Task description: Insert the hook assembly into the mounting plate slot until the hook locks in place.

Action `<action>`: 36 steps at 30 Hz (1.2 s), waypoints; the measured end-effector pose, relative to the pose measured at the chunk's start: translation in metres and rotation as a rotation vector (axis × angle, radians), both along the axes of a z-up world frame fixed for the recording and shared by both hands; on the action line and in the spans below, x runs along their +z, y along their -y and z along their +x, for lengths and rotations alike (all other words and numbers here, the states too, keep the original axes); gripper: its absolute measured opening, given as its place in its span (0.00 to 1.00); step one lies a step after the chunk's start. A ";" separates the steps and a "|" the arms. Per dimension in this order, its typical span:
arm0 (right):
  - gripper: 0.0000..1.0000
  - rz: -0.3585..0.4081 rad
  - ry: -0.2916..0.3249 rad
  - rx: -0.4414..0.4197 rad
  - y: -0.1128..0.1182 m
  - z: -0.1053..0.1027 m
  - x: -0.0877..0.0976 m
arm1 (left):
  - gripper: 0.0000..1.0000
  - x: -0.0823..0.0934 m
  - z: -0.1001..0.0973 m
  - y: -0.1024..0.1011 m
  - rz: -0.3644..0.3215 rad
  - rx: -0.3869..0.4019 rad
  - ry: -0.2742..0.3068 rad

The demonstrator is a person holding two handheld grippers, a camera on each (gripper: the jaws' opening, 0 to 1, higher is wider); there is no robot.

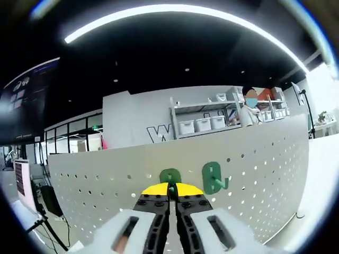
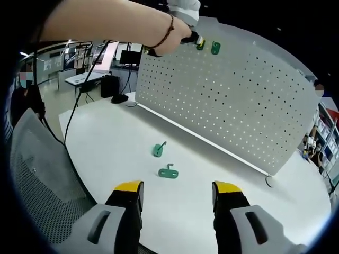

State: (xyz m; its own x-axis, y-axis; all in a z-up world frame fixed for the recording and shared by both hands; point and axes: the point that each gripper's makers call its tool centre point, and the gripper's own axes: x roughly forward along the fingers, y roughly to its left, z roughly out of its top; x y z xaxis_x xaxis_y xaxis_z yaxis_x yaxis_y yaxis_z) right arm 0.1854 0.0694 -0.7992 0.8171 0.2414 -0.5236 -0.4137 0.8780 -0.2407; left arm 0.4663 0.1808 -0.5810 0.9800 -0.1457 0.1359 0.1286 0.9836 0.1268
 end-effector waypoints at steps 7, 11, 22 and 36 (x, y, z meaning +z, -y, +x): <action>0.51 0.000 0.025 -0.008 0.002 0.001 0.005 | 0.03 0.001 0.000 0.001 -0.030 -0.036 -0.039; 0.53 -0.007 0.041 -0.034 0.009 0.003 0.008 | 0.06 0.008 -0.004 0.002 -0.106 -0.084 -0.077; 0.53 0.003 0.056 -0.042 0.010 0.004 0.011 | 0.43 0.041 -0.056 -0.021 -0.086 -0.216 -0.061; 0.53 0.000 0.054 -0.051 0.013 0.004 0.010 | 0.73 0.007 -0.131 -0.060 -0.156 -0.302 -0.220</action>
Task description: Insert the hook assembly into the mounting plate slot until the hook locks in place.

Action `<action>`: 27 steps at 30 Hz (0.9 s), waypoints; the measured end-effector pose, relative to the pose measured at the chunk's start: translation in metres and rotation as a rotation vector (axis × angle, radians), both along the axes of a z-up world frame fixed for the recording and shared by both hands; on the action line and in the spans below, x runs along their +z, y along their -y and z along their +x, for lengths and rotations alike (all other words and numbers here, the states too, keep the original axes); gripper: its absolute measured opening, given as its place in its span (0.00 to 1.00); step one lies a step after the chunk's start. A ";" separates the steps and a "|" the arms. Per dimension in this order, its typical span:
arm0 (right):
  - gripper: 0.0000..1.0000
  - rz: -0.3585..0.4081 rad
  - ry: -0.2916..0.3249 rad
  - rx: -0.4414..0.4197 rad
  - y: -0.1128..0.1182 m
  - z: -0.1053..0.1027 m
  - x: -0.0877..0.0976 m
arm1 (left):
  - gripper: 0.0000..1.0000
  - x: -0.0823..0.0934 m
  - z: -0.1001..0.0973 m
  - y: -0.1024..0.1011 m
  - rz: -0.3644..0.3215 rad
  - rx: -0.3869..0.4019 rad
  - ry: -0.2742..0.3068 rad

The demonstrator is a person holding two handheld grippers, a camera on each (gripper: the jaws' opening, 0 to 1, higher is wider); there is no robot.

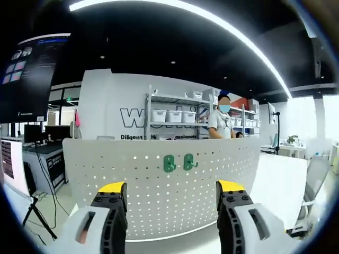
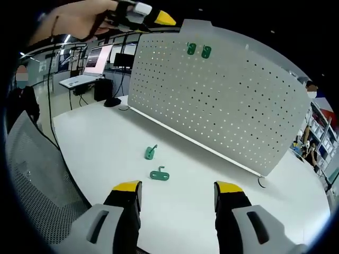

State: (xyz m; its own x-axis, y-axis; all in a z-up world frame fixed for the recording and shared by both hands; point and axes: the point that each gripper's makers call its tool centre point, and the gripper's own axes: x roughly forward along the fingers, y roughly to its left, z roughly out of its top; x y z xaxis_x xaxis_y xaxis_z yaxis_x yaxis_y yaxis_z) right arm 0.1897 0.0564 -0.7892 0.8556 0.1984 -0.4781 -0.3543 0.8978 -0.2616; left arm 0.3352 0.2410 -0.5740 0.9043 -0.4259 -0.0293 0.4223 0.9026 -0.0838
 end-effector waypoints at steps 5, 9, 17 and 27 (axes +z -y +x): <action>0.52 0.015 -0.020 0.008 -0.004 -0.001 -0.003 | 0.78 -0.028 -0.021 -0.005 0.005 -0.033 -0.091; 0.52 0.019 -0.025 0.008 -0.004 -0.001 -0.003 | 0.79 -0.056 -0.037 -0.005 -0.003 -0.088 -0.182; 0.52 0.029 -0.043 0.005 -0.004 -0.001 -0.007 | 0.84 -0.105 -0.070 -0.005 -0.028 -0.123 -0.286; 0.53 0.051 -0.052 0.006 -0.007 -0.002 -0.007 | 0.86 -0.142 -0.111 -0.002 -0.061 -0.175 -0.397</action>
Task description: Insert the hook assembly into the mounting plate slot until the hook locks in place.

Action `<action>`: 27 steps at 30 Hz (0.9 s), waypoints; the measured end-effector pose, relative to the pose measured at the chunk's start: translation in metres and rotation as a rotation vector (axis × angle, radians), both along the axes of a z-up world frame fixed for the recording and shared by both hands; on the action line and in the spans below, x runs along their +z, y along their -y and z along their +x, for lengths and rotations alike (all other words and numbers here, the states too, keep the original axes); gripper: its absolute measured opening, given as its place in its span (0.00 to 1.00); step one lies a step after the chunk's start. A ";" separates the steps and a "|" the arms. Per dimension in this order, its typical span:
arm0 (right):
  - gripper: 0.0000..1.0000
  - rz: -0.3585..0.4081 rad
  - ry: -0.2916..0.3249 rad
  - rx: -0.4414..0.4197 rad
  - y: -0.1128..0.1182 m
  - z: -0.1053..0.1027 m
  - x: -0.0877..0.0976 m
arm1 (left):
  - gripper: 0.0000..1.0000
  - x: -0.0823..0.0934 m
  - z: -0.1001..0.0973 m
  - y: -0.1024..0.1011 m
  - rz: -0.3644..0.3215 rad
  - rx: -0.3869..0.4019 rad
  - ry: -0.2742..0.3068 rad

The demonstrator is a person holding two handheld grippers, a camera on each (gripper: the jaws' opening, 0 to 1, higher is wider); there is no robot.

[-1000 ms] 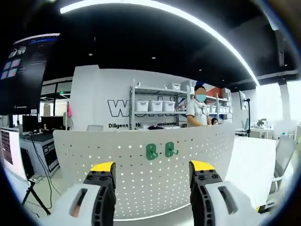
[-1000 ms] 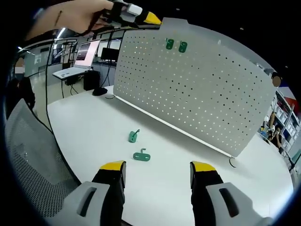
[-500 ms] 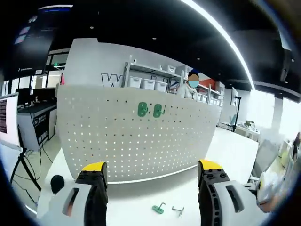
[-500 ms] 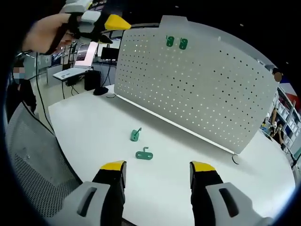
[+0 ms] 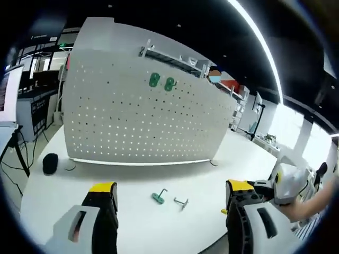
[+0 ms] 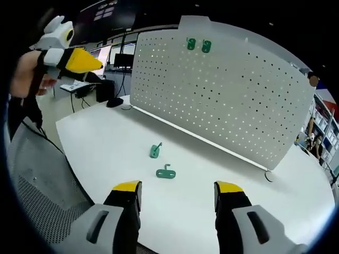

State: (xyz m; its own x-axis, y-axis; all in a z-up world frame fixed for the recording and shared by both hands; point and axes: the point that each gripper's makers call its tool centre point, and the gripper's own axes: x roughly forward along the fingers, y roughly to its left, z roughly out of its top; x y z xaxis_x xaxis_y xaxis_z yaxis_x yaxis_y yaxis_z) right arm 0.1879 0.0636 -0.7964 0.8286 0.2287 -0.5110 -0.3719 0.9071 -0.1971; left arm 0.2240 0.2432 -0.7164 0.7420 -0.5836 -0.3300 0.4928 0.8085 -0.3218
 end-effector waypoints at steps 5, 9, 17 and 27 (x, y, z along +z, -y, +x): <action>0.52 0.003 0.004 0.003 -0.002 0.000 0.001 | 0.88 -0.012 -0.017 0.007 0.004 -0.062 -0.031; 0.53 0.004 0.002 0.008 -0.003 -0.001 0.001 | 0.89 -0.029 -0.026 0.002 0.007 -0.053 -0.084; 0.53 0.001 0.005 0.020 -0.007 -0.003 0.001 | 0.95 -0.051 -0.041 -0.002 0.008 -0.039 -0.136; 0.53 0.000 -0.022 0.016 -0.006 -0.003 -0.004 | 0.97 -0.066 -0.046 0.006 0.052 -0.082 -0.158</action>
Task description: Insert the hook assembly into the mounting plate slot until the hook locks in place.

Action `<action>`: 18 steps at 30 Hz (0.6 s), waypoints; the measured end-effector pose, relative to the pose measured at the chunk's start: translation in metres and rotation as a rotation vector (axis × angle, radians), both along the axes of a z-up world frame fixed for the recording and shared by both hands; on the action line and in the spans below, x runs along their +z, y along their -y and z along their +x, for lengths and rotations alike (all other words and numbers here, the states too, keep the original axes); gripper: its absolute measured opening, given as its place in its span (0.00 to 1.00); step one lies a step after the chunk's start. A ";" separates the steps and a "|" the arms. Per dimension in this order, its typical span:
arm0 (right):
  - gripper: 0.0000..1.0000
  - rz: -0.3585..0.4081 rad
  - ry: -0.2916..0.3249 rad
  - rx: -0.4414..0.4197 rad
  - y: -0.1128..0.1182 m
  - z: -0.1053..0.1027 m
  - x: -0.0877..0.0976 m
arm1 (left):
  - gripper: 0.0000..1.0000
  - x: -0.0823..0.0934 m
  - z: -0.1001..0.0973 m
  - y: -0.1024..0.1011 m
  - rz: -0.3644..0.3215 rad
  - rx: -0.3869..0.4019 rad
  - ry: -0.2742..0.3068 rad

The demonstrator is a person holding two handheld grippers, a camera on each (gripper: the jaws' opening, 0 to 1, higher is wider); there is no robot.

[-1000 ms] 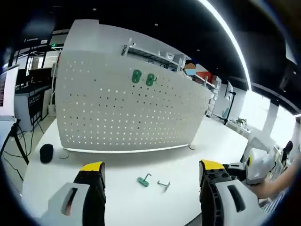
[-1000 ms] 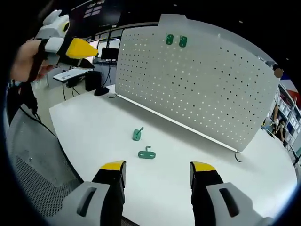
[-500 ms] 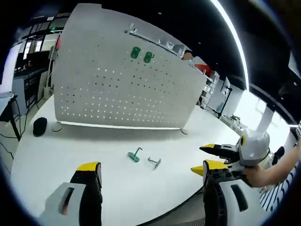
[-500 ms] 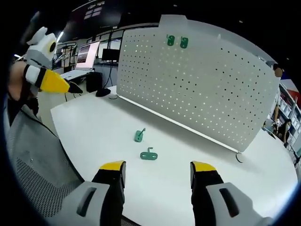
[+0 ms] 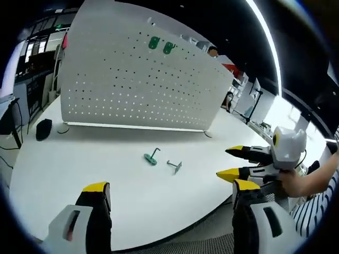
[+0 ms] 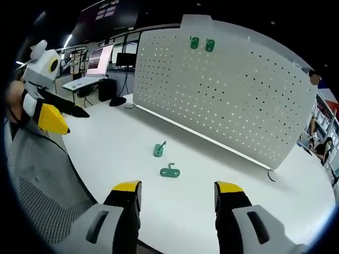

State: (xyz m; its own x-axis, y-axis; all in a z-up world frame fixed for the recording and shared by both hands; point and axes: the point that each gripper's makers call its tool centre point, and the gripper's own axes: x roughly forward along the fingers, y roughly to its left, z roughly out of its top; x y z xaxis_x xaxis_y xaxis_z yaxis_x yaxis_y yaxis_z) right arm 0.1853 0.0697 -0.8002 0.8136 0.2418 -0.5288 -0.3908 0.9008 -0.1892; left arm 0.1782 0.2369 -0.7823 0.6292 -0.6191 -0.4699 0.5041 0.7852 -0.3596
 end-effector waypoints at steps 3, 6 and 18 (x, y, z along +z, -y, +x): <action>0.53 0.001 -0.001 -0.004 0.001 0.000 0.000 | 0.96 -0.001 0.003 -0.003 0.003 0.011 0.003; 0.53 0.005 -0.004 -0.004 0.000 0.000 -0.001 | 0.98 -0.001 0.006 -0.007 -0.009 0.034 0.014; 0.48 0.092 -0.091 0.011 -0.012 0.002 -0.006 | 0.99 -0.008 0.007 -0.013 -0.004 0.050 -0.002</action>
State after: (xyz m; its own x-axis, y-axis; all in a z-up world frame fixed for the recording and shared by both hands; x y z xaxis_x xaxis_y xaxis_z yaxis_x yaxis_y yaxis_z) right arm 0.1875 0.0822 -0.8061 0.7601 0.3015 -0.5757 -0.4128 0.9082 -0.0694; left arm 0.1854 0.2499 -0.7905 0.6587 -0.5883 -0.4691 0.4631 0.8084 -0.3634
